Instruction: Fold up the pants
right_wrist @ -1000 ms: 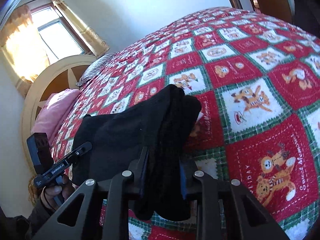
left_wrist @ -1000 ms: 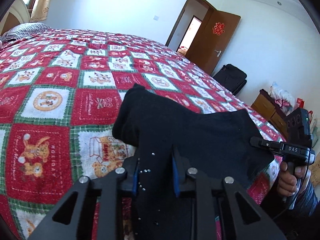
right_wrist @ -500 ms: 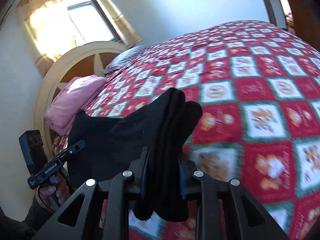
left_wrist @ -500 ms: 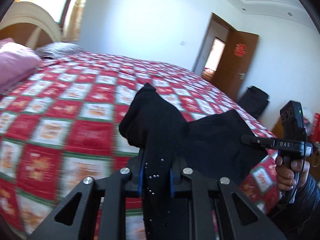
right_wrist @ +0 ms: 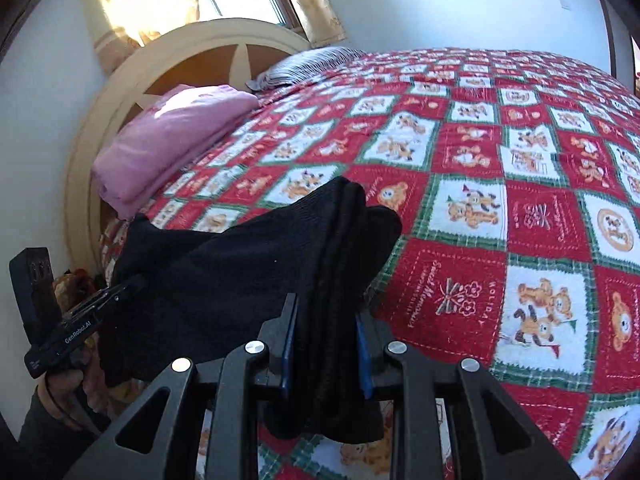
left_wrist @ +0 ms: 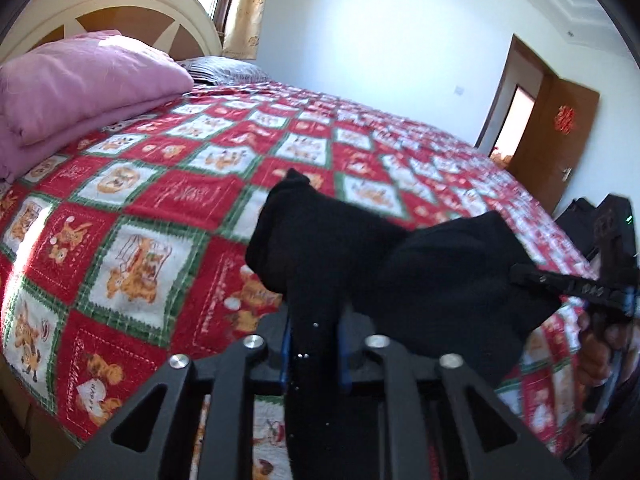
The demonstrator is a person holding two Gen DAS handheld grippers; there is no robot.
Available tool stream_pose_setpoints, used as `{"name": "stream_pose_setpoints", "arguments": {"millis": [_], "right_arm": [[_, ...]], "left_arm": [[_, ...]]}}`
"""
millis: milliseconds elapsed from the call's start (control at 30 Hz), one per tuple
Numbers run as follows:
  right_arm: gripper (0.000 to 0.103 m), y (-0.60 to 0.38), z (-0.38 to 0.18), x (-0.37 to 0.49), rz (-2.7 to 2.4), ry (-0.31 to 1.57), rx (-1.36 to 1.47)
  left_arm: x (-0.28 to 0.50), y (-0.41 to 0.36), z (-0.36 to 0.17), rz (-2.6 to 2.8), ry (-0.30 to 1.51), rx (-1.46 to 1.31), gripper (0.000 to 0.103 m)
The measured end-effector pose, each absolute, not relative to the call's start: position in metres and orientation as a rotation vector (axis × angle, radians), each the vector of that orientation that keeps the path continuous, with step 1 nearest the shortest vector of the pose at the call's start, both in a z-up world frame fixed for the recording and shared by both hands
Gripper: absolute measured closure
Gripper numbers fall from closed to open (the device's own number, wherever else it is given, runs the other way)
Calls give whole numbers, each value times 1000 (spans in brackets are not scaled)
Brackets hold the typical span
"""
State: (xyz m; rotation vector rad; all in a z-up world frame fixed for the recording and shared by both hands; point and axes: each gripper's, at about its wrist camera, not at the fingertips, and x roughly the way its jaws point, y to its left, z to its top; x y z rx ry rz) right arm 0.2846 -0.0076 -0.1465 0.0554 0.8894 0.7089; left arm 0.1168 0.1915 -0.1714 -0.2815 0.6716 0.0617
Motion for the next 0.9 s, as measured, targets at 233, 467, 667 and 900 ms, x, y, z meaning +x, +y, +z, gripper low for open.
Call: {"name": "stream_pose_setpoints", "arguments": {"millis": [233, 467, 667, 900], "right_arm": [[71, -25, -158, 297, 669, 940, 127], [64, -30, -164, 296, 622, 950, 113], [60, -34, -165, 296, 611, 947, 114], [56, -43, -156, 289, 574, 902, 88]], "left_arm": [[115, 194, -172, 145, 667, -237, 36], [114, 198, -176, 184, 668, -212, 24], [114, 198, -175, 199, 671, -197, 20], [111, 195, -170, 225, 681, -167, 20]]}}
